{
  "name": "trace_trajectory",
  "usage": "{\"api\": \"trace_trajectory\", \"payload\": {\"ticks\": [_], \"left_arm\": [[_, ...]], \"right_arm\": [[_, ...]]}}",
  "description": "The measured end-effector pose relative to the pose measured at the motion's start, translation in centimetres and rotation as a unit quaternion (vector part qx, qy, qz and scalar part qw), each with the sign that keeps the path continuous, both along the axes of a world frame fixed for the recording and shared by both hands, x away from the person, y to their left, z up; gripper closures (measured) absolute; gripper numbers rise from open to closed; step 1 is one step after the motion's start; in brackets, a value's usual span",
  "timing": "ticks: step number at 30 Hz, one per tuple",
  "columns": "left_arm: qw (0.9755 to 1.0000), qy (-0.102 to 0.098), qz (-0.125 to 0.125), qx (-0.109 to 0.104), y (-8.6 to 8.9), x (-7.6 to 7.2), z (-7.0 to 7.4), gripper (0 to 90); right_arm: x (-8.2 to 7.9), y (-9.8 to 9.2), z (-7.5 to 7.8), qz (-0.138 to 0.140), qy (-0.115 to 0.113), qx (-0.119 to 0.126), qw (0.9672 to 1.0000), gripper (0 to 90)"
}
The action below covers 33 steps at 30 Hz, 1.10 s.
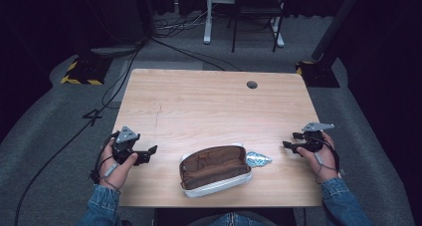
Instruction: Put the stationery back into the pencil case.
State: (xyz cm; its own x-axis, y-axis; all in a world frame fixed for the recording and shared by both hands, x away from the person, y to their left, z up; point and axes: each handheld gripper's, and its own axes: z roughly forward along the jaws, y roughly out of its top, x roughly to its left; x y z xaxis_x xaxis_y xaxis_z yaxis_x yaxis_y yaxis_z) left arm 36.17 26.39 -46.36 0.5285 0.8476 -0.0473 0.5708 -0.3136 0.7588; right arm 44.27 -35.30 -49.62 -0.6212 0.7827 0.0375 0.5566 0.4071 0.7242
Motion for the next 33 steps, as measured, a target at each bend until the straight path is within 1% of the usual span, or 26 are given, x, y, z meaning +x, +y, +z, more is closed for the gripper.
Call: {"api": "trace_trajectory", "payload": {"ticks": [2,5,6,7,8,9,10,12,16,21,22,26,28,33], "left_arm": [[0.9998,0.013,0.007,0.016,0.2,0.3,-0.7,17.0],[0.9989,0.036,0.018,0.023,0.5,0.7,-1.7,17.0],[0.9989,0.036,0.018,0.023,0.5,0.7,-1.7,17.0],[0.9986,0.041,0.023,0.025,0.5,0.8,-2.0,17.0],[0.9978,0.047,0.026,0.038,0.6,1.0,-2.4,16.9],[0.9978,0.047,0.026,0.038,0.6,1.0,-2.4,16.9],[0.9975,0.053,0.030,0.037,0.7,1.1,-2.6,16.9],[0.9968,0.060,0.031,0.042,0.9,1.2,-2.9,16.9],[0.9960,0.068,0.034,0.048,1.0,1.4,-3.3,16.9],[0.9965,0.061,0.032,0.047,1.0,1.6,-3.6,15.8],[0.9966,0.060,0.032,0.046,1.0,1.6,-3.6,15.7],[0.9977,0.047,0.028,0.039,1.1,1.6,-4.0,13.7],[0.9983,0.040,0.021,0.038,1.2,1.7,-4.1,11.2],[0.9983,0.039,0.021,0.038,1.2,1.8,-4.1,10.9]], "right_arm": [[-0.1,0.0,0.3,-0.003,0.003,0.003,1.0000,34.7],[-0.3,-0.1,0.9,-0.007,0.005,0.010,0.9999,35.3],[-0.3,-0.1,0.9,-0.007,0.005,0.010,0.9999,35.3],[-0.4,-0.1,1.2,-0.007,0.004,0.010,0.9999,35.4],[-0.5,-0.1,1.6,-0.008,0.005,0.012,0.9999,35.7],[-0.5,-0.1,1.6,-0.008,0.005,0.012,0.9999,35.7],[-0.5,-0.1,1.8,-0.010,0.005,0.014,0.9998,35.8],[-0.7,0.0,2.3,-0.008,0.008,0.014,0.9998,36.8],[-1.0,0.3,3.0,-0.007,0.017,0.014,0.9997,37.5],[-1.3,0.7,3.6,0.004,0.022,0.010,0.9997,38.5],[-1.3,0.8,3.8,0.009,0.020,0.007,0.9997,38.6],[-1.6,1.4,4.4,0.022,0.027,0.001,0.9994,38.9],[-1.7,1.7,4.6,0.029,0.025,-0.002,0.9993,38.8],[-2.0,2.6,5.2,0.046,0.018,-0.009,0.9987,37.0]]}}
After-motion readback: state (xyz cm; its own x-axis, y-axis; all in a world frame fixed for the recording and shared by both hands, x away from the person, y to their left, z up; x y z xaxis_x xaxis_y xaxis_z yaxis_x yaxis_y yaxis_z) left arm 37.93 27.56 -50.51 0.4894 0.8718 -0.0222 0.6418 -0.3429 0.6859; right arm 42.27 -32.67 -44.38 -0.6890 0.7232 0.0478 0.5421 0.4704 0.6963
